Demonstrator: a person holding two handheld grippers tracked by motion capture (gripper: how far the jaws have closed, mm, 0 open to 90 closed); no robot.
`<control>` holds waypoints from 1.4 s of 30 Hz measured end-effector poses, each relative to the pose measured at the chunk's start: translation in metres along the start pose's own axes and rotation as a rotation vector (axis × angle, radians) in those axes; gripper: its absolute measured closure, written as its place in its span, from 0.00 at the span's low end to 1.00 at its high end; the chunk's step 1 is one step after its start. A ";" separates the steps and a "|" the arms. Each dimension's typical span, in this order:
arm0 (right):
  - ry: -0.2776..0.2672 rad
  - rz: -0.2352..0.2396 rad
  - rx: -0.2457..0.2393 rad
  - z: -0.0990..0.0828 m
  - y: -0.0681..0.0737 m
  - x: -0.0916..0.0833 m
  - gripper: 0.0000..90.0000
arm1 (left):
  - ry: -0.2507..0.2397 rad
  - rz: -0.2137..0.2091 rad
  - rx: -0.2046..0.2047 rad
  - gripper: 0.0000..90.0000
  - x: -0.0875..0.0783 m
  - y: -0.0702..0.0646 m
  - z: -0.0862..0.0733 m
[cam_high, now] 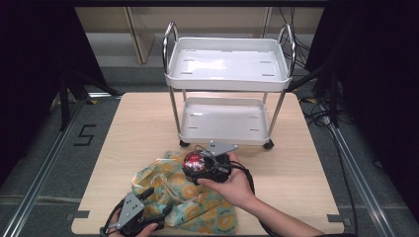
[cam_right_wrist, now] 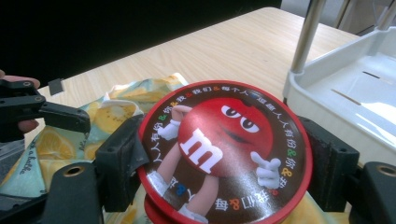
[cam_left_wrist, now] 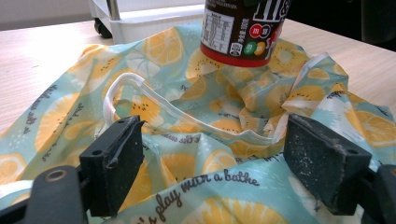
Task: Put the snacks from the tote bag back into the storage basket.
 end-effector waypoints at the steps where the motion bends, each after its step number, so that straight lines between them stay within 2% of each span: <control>1: 0.008 0.000 0.030 -0.001 0.001 -0.001 0.30 | 0.000 -0.001 -0.001 0.22 0.000 0.000 0.000; 2: -0.003 -0.002 -0.002 0.001 -0.001 0.000 0.30 | 0.001 0.000 0.000 0.22 0.000 0.000 0.000; 5: 0.001 -0.006 0.007 0.001 -0.002 -0.002 0.30 | -0.007 -0.004 0.000 0.22 0.000 0.000 0.000; 6: -0.003 -0.021 -0.014 0.002 -0.004 -0.003 0.30 | -0.009 -0.004 -0.002 0.22 0.000 0.000 0.000; 9: -0.003 -0.009 -0.004 0.002 -0.004 -0.004 0.30 | -0.005 0.000 -0.003 0.22 0.000 0.000 0.000; 11: -0.022 -0.026 0.013 0.004 -0.006 -0.005 0.30 | 0.000 -0.001 0.002 0.22 0.000 0.000 0.000; 12: -0.006 -0.012 0.001 0.004 -0.006 -0.006 0.30 | 0.000 -0.001 0.002 0.22 0.000 0.000 0.000; 13: -0.017 -0.006 0.006 0.005 -0.006 -0.005 0.30 | 0.000 0.002 -0.003 0.22 0.000 0.000 0.000; 16: -0.018 -0.013 0.001 0.008 -0.008 -0.008 0.30 | 0.000 -0.001 0.002 0.22 0.000 0.001 0.000; 18: -0.013 -0.021 0.029 0.009 -0.008 -0.010 0.30 | 0.000 -0.001 0.002 0.22 0.000 0.001 0.000; 19: -0.031 -0.021 -0.011 0.011 -0.010 -0.010 0.30 | 0.000 0.001 -0.009 0.22 0.000 0.000 0.000; 20: -0.020 -0.011 0.045 0.010 -0.007 -0.011 0.30 | 0.000 -0.001 0.003 0.22 0.000 0.001 0.000; 21: -0.020 -0.026 0.036 0.010 -0.008 -0.012 0.30 | -0.001 0.002 -0.011 0.22 0.000 0.000 0.000; 23: -0.028 -0.011 0.014 0.012 -0.010 -0.011 0.30 | -0.015 -0.001 -0.029 0.22 0.001 -0.001 0.000; 24: -0.027 -0.025 -0.002 0.012 -0.011 -0.013 0.30 | -0.018 -0.001 -0.031 0.22 0.001 -0.001 0.000; 26: -0.030 -0.022 0.015 0.012 -0.011 -0.013 0.30 | -0.018 -0.001 -0.031 0.22 0.001 -0.001 0.000; 27: -0.031 -0.030 0.024 0.012 -0.011 -0.014 0.30 | -0.018 -0.006 -0.006 0.22 0.001 0.000 0.001; 28: -0.028 -0.043 0.015 0.013 -0.013 -0.015 0.30 | -0.013 -0.001 -0.011 0.22 0.000 0.000 0.000; 30: -0.032 -0.028 0.028 0.014 -0.013 -0.015 0.30 | -0.009 -0.001 -0.005 0.22 0.000 0.001 0.000; 32: -0.039 -0.043 0.004 0.015 -0.016 -0.016 0.30 | -0.009 -0.002 -0.005 0.22 0.000 0.001 0.000; 36: -0.033 -0.048 0.019 0.016 -0.018 -0.019 0.30 | -0.018 -0.003 -0.014 0.22 0.001 0.000 0.001; 37: -0.038 -0.052 0.036 0.016 -0.018 -0.019 0.30 | -0.017 -0.002 -0.013 0.22 0.001 0.000 0.001; 40: -0.039 -0.055 0.004 0.018 -0.021 -0.021 0.30 | -0.009 -0.001 -0.003 0.22 0.000 0.001 0.000; 41: -0.040 -0.067 0.036 0.018 -0.020 -0.022 0.30 | -0.018 -0.002 -0.014 0.22 0.001 0.000 0.001; 42: -0.045 -0.054 0.014 0.019 -0.021 -0.022 0.30 | -0.018 -0.006 -0.006 0.22 0.001 0.000 0.001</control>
Point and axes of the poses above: each handheld gripper's, and its own axes: x roughly forward along the jaws, z roughly out of its top, y roughly to its left, the point moved 7 cm from there along x, roughly forward along the jaws
